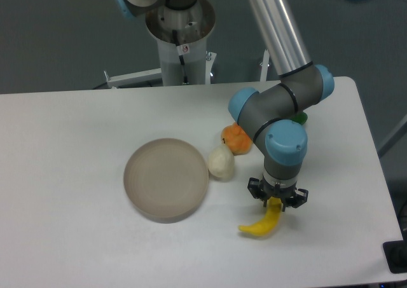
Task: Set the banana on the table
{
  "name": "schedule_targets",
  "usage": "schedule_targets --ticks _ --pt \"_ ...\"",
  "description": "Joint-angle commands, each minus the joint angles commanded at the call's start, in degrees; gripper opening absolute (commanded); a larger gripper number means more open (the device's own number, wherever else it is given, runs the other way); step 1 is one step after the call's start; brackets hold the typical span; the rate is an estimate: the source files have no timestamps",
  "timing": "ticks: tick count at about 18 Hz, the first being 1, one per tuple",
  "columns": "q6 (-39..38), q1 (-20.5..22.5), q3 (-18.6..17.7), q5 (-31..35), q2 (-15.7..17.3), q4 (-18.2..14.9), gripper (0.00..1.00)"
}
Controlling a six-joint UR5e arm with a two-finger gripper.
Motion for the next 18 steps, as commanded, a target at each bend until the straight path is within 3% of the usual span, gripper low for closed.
schedule_targets --ticks 6,12,18 --pt "0.2 1.6 2.1 0.4 1.3 0.0 1.0" --pt "0.3 2.9 7.9 0.3 1.0 0.1 1.0" --pt "9.1 3.7 9.6 0.5 0.3 0.3 1.0"
